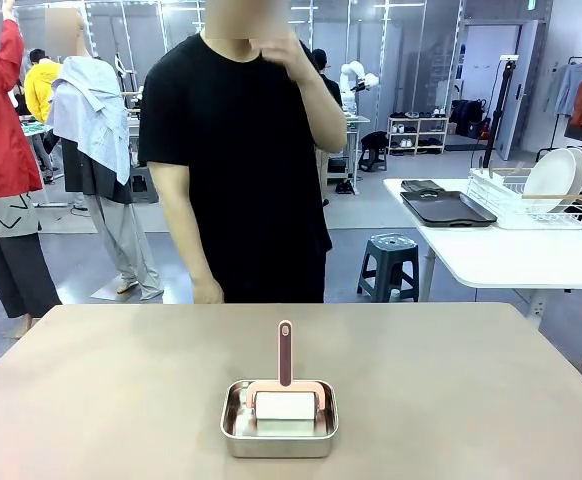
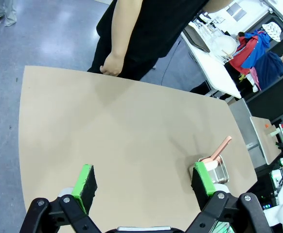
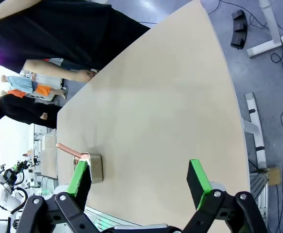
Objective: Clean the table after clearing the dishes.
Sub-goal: Place the Lint Roller back on top of the Airtight Container.
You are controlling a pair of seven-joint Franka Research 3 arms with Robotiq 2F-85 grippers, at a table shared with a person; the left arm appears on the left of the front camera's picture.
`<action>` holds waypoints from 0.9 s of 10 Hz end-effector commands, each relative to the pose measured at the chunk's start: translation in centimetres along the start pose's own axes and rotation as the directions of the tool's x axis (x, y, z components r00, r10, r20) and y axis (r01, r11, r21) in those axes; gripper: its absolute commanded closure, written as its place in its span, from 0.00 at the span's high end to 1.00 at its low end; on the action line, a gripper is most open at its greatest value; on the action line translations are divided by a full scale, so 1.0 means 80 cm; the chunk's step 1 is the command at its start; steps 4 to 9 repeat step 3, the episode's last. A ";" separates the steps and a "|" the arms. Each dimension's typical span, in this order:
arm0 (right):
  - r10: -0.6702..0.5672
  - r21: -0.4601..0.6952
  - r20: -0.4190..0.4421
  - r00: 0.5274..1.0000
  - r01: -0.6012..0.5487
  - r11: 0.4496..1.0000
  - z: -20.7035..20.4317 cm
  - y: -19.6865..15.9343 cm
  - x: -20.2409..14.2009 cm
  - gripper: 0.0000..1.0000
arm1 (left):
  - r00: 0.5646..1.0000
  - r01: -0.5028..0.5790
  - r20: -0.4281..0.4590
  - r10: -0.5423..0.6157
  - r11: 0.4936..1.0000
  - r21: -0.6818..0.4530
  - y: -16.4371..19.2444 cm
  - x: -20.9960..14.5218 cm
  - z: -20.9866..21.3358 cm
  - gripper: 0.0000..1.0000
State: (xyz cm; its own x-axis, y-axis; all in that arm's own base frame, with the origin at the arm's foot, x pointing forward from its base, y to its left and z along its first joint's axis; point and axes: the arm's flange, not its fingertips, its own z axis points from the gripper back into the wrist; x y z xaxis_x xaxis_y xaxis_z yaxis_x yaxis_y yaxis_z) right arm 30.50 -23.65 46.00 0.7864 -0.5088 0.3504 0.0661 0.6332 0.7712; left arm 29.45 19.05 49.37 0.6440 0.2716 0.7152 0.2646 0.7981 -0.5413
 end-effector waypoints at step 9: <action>0.021 -0.003 -0.010 1.000 -0.021 1.000 0.004 0.001 -0.005 1.00 | 1.000 0.007 -0.009 -0.007 1.000 -0.005 0.000 0.000 0.004 1.00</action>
